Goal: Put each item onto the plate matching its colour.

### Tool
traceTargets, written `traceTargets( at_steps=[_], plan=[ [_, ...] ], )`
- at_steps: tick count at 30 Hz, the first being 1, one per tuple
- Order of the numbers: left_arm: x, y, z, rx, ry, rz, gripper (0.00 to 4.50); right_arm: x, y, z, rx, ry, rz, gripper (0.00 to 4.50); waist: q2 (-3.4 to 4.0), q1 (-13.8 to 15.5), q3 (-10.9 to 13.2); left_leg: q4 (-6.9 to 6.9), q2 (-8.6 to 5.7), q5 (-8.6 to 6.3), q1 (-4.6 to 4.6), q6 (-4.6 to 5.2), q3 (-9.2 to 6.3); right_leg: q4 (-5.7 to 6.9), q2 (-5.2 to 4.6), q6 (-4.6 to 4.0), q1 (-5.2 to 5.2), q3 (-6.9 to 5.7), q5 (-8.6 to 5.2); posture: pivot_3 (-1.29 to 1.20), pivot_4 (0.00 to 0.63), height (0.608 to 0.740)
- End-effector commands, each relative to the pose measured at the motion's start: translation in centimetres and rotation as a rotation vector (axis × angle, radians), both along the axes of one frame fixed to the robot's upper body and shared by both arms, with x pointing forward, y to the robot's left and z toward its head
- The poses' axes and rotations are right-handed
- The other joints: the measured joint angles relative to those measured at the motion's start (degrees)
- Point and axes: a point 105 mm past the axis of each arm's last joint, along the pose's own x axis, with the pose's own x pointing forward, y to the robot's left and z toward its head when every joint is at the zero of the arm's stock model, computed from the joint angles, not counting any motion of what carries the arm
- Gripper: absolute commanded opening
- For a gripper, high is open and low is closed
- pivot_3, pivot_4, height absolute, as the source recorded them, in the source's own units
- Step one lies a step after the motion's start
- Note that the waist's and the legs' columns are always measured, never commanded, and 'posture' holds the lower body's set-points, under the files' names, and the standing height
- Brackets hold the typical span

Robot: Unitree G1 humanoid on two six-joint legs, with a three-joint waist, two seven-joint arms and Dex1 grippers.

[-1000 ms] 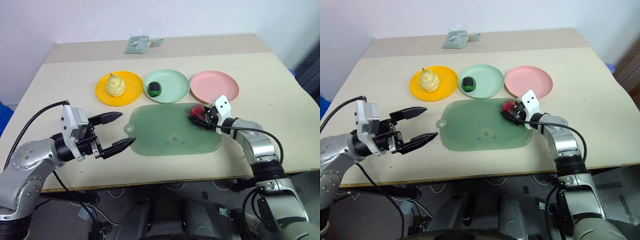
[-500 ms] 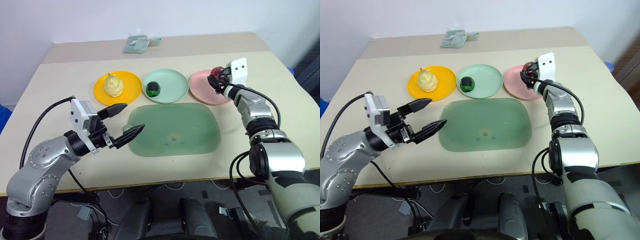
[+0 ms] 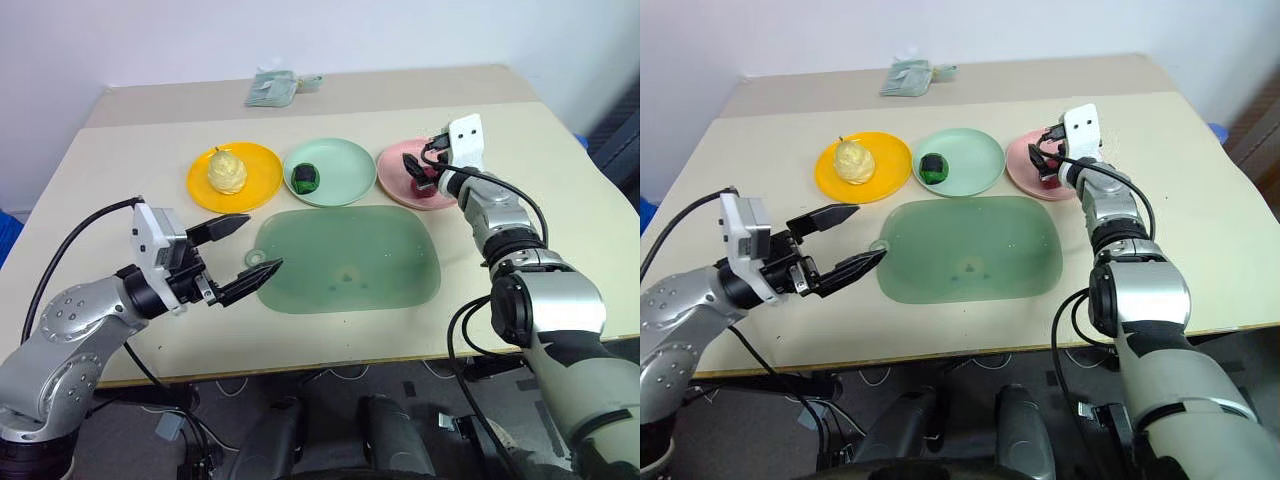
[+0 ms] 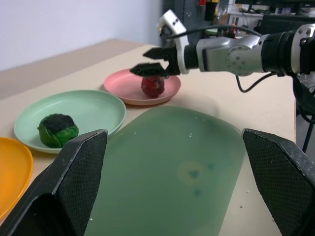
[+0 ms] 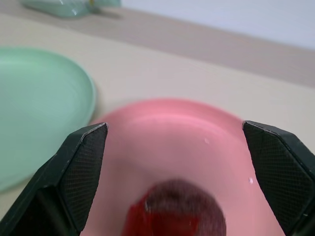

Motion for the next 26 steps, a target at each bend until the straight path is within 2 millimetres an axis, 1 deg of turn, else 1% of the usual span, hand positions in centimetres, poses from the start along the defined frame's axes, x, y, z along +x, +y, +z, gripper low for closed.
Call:
traceTargets(
  at_steps=[1, 4, 5, 6, 8, 9, 10, 11, 13, 16, 18, 20, 23, 26],
  plan=[
    [0.6, 0.1, 0.2, -0.011, -0.054, 0.039, 4.50, -1.6, 0.7, 3.7, -0.025, -0.177, 0.204, 4.46, 0.00, 0.1, 0.0, -0.01, 0.01, 0.00, 0.00, 0.00, 0.00, -0.01, 0.01, 0.00, 0.00, 0.00, 0.00, 0.00, 0.150, 0.740],
    [1.5, 0.5, -0.4, 0.006, -0.086, 0.107, 4.50, -4.7, 0.8, 3.1, -0.010, -0.209, 0.339, 4.46, -0.03, 0.7, 0.0, 0.04, 0.01, -0.01, 0.01, 0.02, -0.07, -0.02, 0.01, 0.01, 0.06, -0.06, 0.00, 0.00, 0.150, 0.740],
    [1.7, 0.8, -0.6, -0.008, -0.095, 0.122, 4.50, -6.5, 0.7, 2.6, -0.024, -0.208, 0.377, 4.46, -0.02, 0.8, 0.0, 0.00, 0.00, -0.01, 0.00, 0.02, -0.09, -0.04, 0.00, 0.01, 0.07, -0.06, 0.00, 0.00, 0.150, 0.740],
    [1.8, 0.9, -0.7, -0.019, -0.101, 0.128, 4.50, -7.8, 0.8, 2.3, -0.035, -0.201, 0.401, 4.46, -0.02, 0.8, 0.0, 0.01, 0.00, -0.02, 0.00, 0.03, -0.09, -0.04, -0.01, 0.01, 0.07, -0.05, 0.00, 0.00, 0.150, 0.740],
    [1.7, 1.3, -1.1, -0.040, -0.081, 0.118, 4.50, -10.8, 0.5, 1.3, -0.068, -0.180, 0.420, 4.46, 0.00, 1.0, 0.0, 0.00, -0.01, -0.04, -0.01, 0.06, -0.09, -0.01, -0.03, 0.01, 0.03, -0.05, 0.00, 0.00, 0.150, 0.740],
    [1.6, 1.4, -1.2, -0.046, -0.073, 0.117, 4.50, -11.8, 0.4, 1.0, -0.076, -0.168, 0.418, 4.46, 0.00, 0.9, 0.0, 0.00, -0.01, -0.08, -0.01, 0.13, -0.08, 0.01, -0.03, 0.01, 0.01, -0.04, 0.00, 0.00, 0.150, 0.740],
    [1.2, 1.9, -1.5, -0.023, -0.072, 0.108, 4.50, -13.7, -0.3, 0.8, -0.079, -0.146, 0.407, 4.46, 0.03, 0.7, 0.0, 0.01, 0.00, -0.17, -0.01, 0.28, -0.07, 0.02, -0.04, 0.01, 0.01, -0.02, 0.00, 0.00, 0.150, 0.740],
    [1.0, 2.4, -1.6, -0.024, -0.063, 0.115, 4.50, -15.1, -0.7, 0.7, -0.078, -0.125, 0.400, 4.46, 0.08, 0.6, 0.0, 0.01, -0.01, -0.17, -0.01, 0.29, -0.04, 0.02, -0.05, 0.01, -0.02, 0.00, 0.00, 0.00, 0.150, 0.740],
    [0.6, 2.9, -1.9, -0.018, -0.046, 0.120, 4.50, -17.2, -1.2, 0.6, -0.079, -0.086, 0.389, 4.46, 0.10, 0.4, 0.0, -0.03, 0.04, -0.20, 0.07, 0.33, -0.02, 0.03, -0.08, 0.00, 0.01, 0.06, 0.00, 0.00, 0.150, 0.740],
    [-0.5, 3.6, -2.2, 0.004, -0.010, 0.088, 4.50, -21.0, -2.1, -0.5, -0.074, 0.034, 0.410, 4.46, 0.09, 0.8, 0.0, -0.04, 0.09, -0.22, 0.16, 0.34, -0.02, 0.01, -0.07, -0.06, 0.12, 0.06, -0.04, 0.00, 0.150, 0.740],
    [-0.8, 3.8, -2.4, 0.021, 0.007, 0.081, 4.50, -22.2, -2.6, -0.7, -0.074, 0.079, 0.408, 4.46, 0.06, 1.0, -0.1, -0.04, 0.10, -0.24, 0.18, 0.37, -0.02, -0.04, -0.09, -0.08, 0.22, 0.04, -0.06, 0.00, 0.150, 0.740],
    [-1.1, 3.9, -2.6, 0.038, 0.018, 0.076, 4.50, -22.7, -3.0, -0.6, -0.071, 0.097, 0.402, 4.46, 0.07, 1.2, -0.1, 0.04, 0.10, -0.25, 0.23, 0.39, 0.02, -0.10, -0.11, -0.22, 0.33, 0.03, -0.13, 0.00, 0.150, 0.740],
    [-1.3, 3.9, -2.8, 0.043, 0.030, 0.059, 4.50, -22.6, -3.6, -0.4, -0.073, 0.096, 0.377, 4.46, 0.05, 1.8, -0.1, 0.07, 0.10, -0.25, 0.31, 0.39, 0.08, -0.14, -0.14, -0.25, 0.43, 0.04, -0.15, 0.00, 0.150, 0.740],
    [-1.5, 3.6, -3.2, 0.058, 0.057, 0.035, 4.50, -22.2, -3.9, -0.4, -0.077, 0.093, 0.367, 4.46, 0.04, 2.0, -0.1, 0.04, 0.11, -0.26, 0.30, 0.40, 0.05, -0.15, -0.15, -0.24, 0.42, 0.00, -0.15, 0.00, 0.150, 0.740]
  ],
)
